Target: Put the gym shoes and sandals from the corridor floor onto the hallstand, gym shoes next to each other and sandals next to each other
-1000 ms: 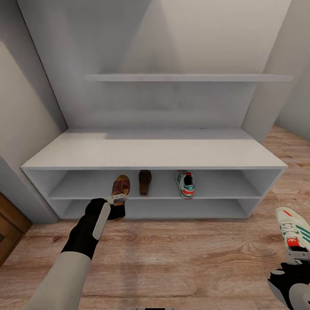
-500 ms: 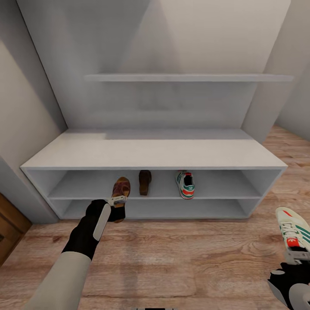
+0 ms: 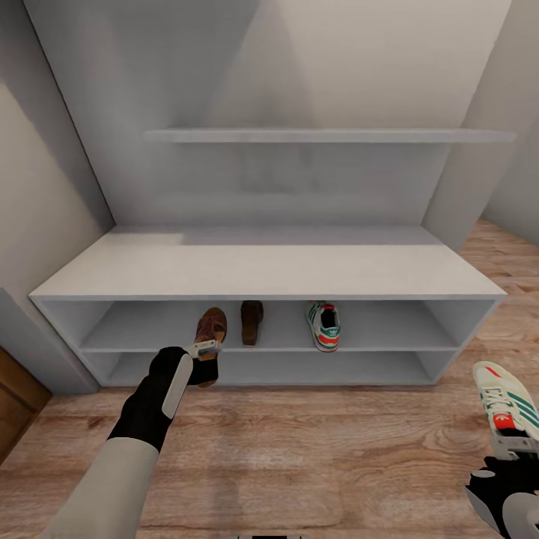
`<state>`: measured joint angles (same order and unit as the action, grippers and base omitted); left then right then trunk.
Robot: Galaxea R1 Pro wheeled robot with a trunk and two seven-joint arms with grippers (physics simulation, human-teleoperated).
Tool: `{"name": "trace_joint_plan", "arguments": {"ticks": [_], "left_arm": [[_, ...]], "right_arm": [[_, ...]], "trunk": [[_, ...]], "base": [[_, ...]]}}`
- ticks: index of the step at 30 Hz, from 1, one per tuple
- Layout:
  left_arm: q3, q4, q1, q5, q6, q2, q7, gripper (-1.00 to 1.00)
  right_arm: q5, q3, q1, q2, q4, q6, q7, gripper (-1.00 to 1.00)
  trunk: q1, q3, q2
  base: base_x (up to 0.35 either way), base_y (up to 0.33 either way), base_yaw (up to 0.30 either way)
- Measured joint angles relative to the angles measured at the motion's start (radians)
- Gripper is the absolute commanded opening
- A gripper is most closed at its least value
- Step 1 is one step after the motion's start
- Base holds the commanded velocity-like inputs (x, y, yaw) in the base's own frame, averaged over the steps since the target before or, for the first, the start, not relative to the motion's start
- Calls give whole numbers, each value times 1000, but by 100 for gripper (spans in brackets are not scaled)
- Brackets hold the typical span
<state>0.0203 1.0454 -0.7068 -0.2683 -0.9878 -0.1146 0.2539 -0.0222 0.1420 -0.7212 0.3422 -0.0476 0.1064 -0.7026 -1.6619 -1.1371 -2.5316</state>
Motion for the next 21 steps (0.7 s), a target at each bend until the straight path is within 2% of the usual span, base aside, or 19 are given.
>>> {"name": "trace_joint_plan", "arguments": {"ticks": [4, 8, 10, 11, 12, 15, 18, 21], "left_arm": [[0, 0, 0, 0, 0, 0, 0, -100], [-1, -1, 0, 0, 0, 0, 0, -100], [-1, -1, 0, 0, 0, 0, 0, -100], [0, -2, 0, 0, 0, -1, 0, -100], [0, -3, 0, 0, 0, 0, 0, -100], [0, -3, 0, -1, 0, 0, 0, -100], [-1, -3, 0, -1, 0, -1, 0, -100], [-2, -3, 0, -2, 0, -1, 0, -100]], "right_arm": [[0, -1, 0, 1, 0, 0, 0, -100], [2, -6, 10, 45, -1, 0, -3, -100], [3, -7, 76, 71, -2, -1, -1, -100], [8, -22, 103, 77, -2, 1, -1, -100], [3, -5, 114, 80, -2, 1, 0, -100], [6, -6, 148, 92, -2, 3, 1, -100], [6, -4, 155, 92, -2, 4, 10, -100], [6, -4, 158, 93, -2, 5, 48, -100]], "trunk": [[0, 0, 0], [0, 0, 0], [0, 0, 0], [0, 0, 0], [0, 0, 0], [0, 0, 0], [0, 0, 0], [0, 0, 0]], "base": [[1, 0, 0], [0, 0, 0], [0, 0, 0], [0, 0, 0], [0, 0, 0], [0, 0, 0], [0, 0, 0], [0, 0, 0]]}}
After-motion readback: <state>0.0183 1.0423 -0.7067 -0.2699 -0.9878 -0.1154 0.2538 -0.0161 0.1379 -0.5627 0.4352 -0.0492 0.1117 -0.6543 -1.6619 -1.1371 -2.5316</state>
